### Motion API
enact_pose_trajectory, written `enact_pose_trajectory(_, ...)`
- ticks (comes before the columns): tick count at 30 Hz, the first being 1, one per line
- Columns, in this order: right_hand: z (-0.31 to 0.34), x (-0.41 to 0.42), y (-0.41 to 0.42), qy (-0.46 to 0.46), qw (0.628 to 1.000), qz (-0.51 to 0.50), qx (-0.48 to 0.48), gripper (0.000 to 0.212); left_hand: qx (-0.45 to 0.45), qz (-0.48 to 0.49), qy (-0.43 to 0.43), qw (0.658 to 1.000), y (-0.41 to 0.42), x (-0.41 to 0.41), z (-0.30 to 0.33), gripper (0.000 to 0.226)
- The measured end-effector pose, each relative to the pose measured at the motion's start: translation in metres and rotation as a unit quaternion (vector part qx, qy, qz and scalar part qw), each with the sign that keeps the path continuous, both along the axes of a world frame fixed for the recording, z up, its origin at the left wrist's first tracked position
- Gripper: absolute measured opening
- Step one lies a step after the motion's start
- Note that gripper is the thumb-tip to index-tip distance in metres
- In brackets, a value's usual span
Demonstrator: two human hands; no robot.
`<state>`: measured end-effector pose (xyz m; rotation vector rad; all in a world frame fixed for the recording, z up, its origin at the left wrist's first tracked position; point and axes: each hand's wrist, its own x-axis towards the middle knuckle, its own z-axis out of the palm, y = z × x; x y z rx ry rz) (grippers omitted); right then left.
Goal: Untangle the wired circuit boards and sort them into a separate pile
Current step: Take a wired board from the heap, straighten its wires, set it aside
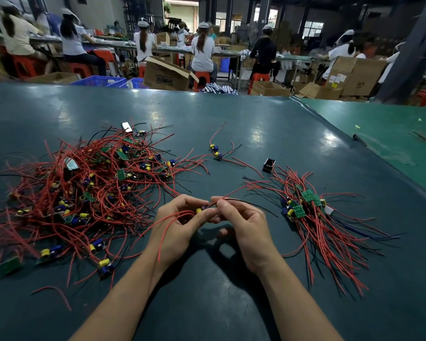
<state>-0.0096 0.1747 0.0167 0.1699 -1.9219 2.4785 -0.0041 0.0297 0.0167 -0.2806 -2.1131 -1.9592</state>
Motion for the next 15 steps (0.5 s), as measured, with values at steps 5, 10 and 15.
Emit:
enact_pose_trajectory(5,-0.003,-0.004,-0.002,-0.005,0.994,-0.11,0.008,0.015,0.015,-0.013,-0.032,0.999,0.001,0.0,-0.001,0.027)
enact_pose_trajectory(10,-0.003,-0.008,0.003,-0.018,0.982,-0.176,-0.068,0.017,0.035,0.012,-0.014,0.999,0.003,0.002,0.001,0.019)
enact_pose_trajectory(15,-0.004,-0.015,0.01,-0.003,0.955,-0.273,-0.115,0.029,0.043,0.04,-0.001,0.998,0.003,0.001,0.0,0.014)
